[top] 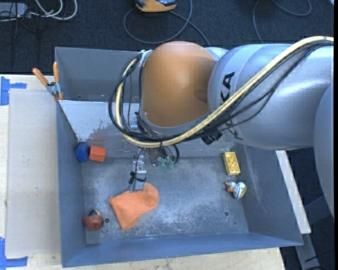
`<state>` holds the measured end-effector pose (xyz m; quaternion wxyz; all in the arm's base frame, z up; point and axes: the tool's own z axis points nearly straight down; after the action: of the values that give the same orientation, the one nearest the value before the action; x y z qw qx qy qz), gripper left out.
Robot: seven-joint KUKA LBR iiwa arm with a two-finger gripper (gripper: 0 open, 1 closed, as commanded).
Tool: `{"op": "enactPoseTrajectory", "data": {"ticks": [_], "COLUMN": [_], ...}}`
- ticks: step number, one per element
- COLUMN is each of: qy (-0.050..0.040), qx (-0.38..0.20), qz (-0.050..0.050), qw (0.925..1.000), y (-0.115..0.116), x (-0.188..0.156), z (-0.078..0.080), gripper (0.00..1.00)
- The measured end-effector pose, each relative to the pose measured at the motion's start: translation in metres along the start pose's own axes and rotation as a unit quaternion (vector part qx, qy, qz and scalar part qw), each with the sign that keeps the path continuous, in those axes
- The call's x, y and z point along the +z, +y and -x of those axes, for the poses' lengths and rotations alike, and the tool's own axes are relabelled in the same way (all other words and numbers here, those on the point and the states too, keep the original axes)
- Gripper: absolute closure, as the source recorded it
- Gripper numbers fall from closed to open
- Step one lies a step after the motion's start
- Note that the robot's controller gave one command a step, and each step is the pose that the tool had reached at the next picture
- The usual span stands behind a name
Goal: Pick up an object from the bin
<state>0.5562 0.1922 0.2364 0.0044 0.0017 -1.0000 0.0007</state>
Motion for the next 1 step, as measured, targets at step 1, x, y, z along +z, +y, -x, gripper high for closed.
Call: {"op": "enactPoseTrajectory", "data": {"ticks": [1], "qy": [-0.0037], "qx": [0.002], "qz": [0.001], "qw": [1.0000], "y": [-0.0010], "x": [-0.0047], "z": [0.0014], "gripper": [0.00]}}
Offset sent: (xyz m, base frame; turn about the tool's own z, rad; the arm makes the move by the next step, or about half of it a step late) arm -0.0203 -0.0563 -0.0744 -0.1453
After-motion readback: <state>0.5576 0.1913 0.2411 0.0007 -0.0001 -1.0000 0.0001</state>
